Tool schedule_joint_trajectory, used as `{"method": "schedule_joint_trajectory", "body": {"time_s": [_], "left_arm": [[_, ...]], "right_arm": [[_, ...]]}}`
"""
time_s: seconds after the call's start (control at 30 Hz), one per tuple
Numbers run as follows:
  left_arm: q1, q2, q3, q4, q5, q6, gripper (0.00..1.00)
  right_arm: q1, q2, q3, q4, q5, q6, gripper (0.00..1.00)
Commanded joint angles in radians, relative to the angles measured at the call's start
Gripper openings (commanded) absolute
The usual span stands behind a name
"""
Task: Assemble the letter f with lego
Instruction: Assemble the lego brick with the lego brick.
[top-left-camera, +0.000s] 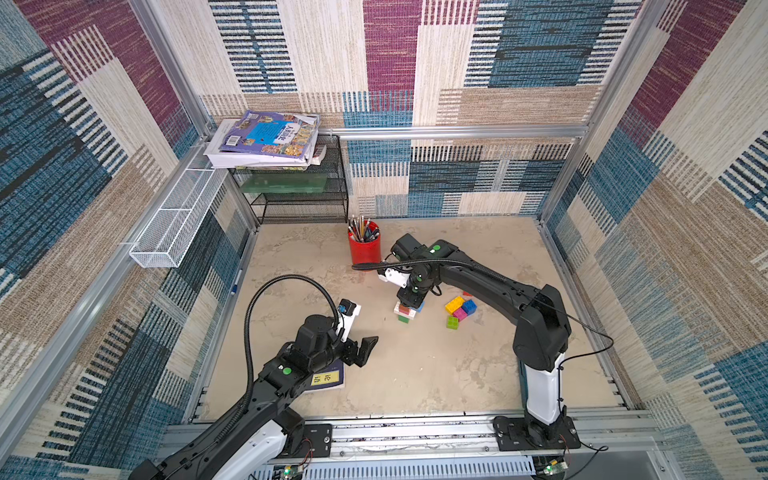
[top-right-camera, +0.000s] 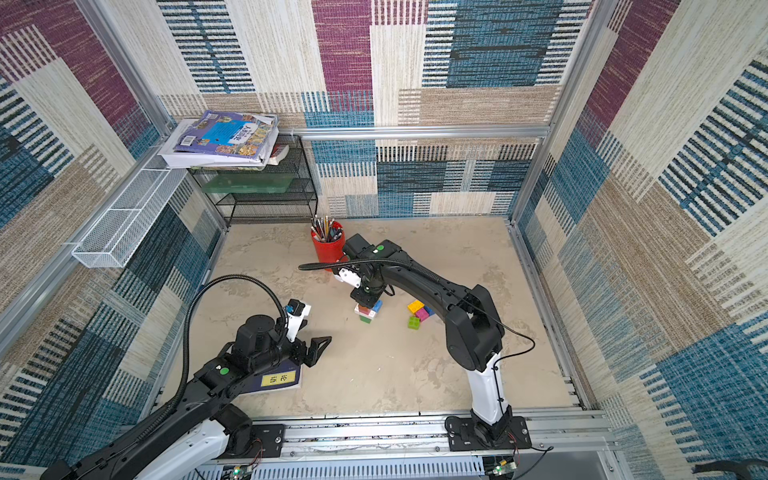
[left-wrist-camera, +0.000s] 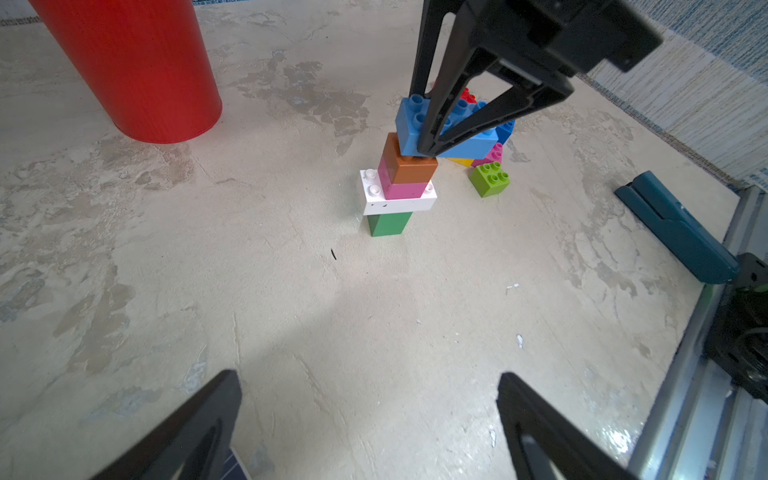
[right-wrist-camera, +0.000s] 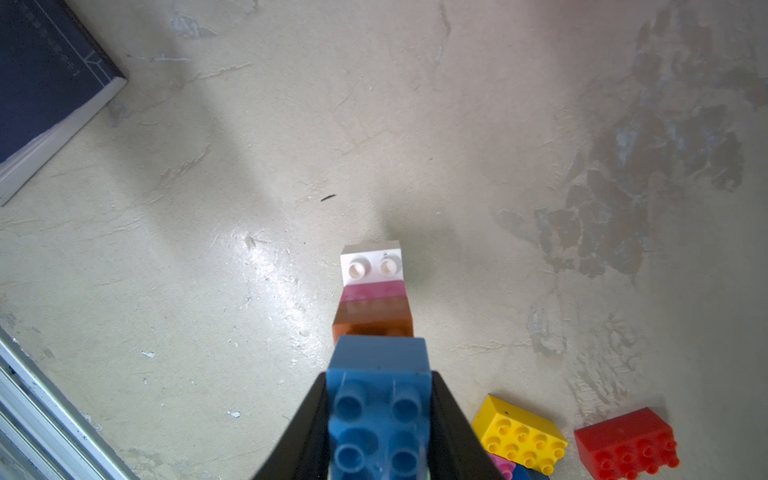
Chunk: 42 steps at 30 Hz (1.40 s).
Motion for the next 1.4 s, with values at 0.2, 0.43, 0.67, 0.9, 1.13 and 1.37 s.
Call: {"method": "schedule_joint_trajectory", "body": {"time_s": [0.2, 0.43, 0.67, 0.9, 1.13, 1.37], "left_arm": [[-0.001, 0.003, 0.000, 0.009, 0.002, 0.000, 0.99], [-0.001, 0.001, 0.000, 0.009, 0.002, 0.000, 0.99], [-0.001, 0.003, 0.000, 0.009, 0.002, 0.000, 0.99], [-0.001, 0.003, 0.000, 0.010, 0.002, 0.000, 0.99], [-0.001, 0.003, 0.000, 0.009, 0.002, 0.000, 0.99], [-0.001, 0.005, 0.000, 0.010, 0.002, 0.000, 0.99]], "right_arm": [[0.001, 0.008, 0.001, 0.011, -0.011, -0.006, 0.29], [0.001, 0.008, 0.005, 0.012, -0.010, -0.004, 0.29], [-0.007, 0.006, -0.003, 0.009, -0.017, -0.004, 0.29], [-0.008, 0.001, -0.062, 0.024, -0.016, -0.018, 0.28], [-0.010, 0.012, -0.085, 0.016, -0.052, -0.027, 0.27], [-0.016, 0.006, -0.087, 0.014, -0.052, -0.023, 0.27]]}}
